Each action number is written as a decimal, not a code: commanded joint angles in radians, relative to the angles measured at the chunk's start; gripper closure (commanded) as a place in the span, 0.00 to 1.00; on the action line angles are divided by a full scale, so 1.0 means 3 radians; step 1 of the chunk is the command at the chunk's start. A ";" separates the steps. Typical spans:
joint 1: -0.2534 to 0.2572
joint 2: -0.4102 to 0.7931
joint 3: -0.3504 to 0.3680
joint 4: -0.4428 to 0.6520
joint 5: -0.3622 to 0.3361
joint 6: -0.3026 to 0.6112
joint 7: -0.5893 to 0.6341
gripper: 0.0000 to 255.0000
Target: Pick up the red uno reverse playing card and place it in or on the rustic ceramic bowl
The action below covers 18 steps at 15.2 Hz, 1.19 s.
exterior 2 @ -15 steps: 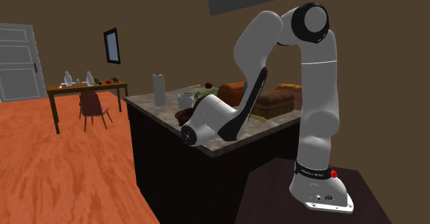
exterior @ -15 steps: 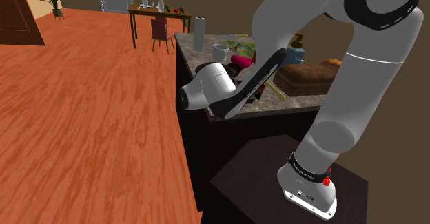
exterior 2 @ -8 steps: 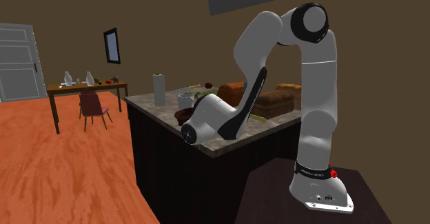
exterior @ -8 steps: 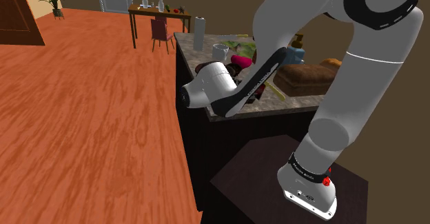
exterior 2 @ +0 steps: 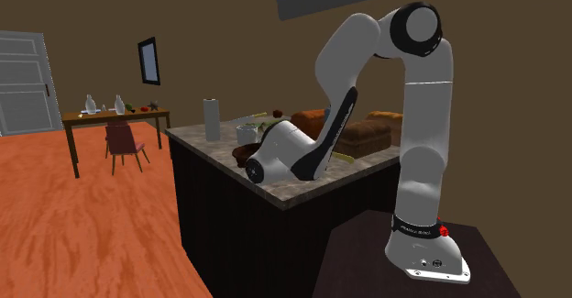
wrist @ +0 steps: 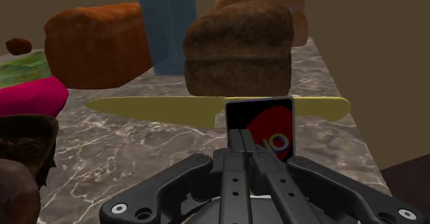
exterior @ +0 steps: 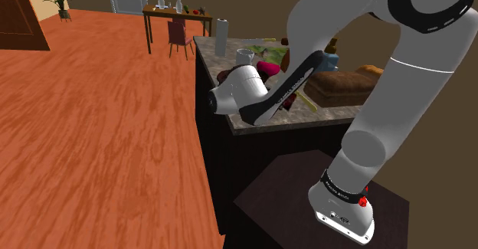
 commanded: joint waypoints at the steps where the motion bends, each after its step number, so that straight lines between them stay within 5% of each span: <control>1: -0.0041 -0.0095 -0.0066 -0.0098 0.0027 -0.0222 -0.0069 1.00; 3: -0.0023 -0.0044 -0.0044 -0.0039 0.0023 -0.0187 -0.0049 1.00; 4: -0.0023 -0.0044 -0.0044 -0.0039 0.0023 -0.0187 -0.0049 0.00; 6: -0.0078 -0.0395 -0.0073 -0.0133 0.0417 0.0347 -0.0232 0.00; 18: -0.0201 -0.0530 -0.0232 -0.0412 0.0218 0.0620 -0.0250 0.00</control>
